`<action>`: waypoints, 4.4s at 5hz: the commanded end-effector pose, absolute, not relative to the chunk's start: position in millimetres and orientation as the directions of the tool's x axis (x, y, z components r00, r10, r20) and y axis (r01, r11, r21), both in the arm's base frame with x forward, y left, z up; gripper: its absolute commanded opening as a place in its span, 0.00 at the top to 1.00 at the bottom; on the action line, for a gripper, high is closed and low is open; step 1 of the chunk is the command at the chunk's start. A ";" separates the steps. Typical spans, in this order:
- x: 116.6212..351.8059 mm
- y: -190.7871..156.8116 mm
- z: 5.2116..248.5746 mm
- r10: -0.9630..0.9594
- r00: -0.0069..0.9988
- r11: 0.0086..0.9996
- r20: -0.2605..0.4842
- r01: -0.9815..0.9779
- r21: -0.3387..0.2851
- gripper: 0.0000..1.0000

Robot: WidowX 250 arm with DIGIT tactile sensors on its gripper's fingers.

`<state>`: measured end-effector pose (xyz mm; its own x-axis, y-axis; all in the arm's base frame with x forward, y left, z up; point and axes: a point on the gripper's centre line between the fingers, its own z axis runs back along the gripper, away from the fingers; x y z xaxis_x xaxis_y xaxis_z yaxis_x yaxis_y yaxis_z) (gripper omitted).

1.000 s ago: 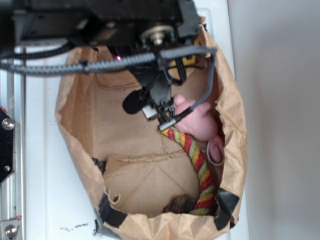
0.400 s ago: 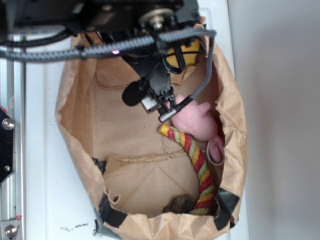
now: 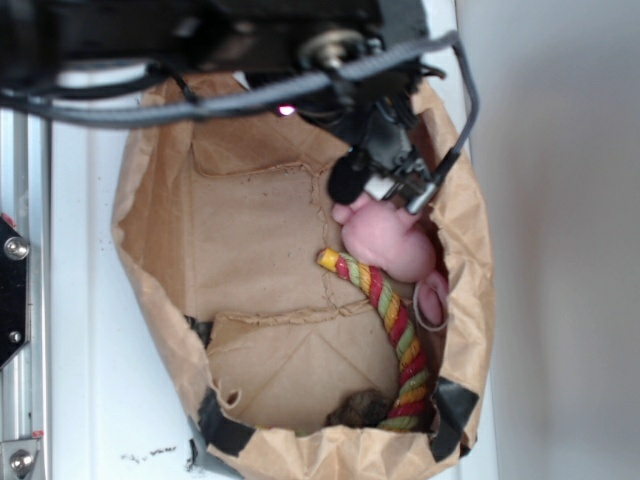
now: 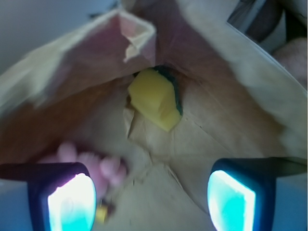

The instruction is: Grab the green sponge.

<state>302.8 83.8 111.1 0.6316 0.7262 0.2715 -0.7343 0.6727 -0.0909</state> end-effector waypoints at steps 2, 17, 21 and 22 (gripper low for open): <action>314.6 103.4 89.3 0.726 0.564 0.640 0.393 -0.764 -0.086 0.00; 315.5 150.7 93.2 0.715 0.426 0.584 0.554 -0.800 -0.138 0.00; 317.4 152.5 87.1 0.712 0.347 0.555 0.611 -0.810 -0.187 0.00; 321.7 154.5 85.0 0.713 0.320 0.544 0.624 -0.814 -0.204 0.00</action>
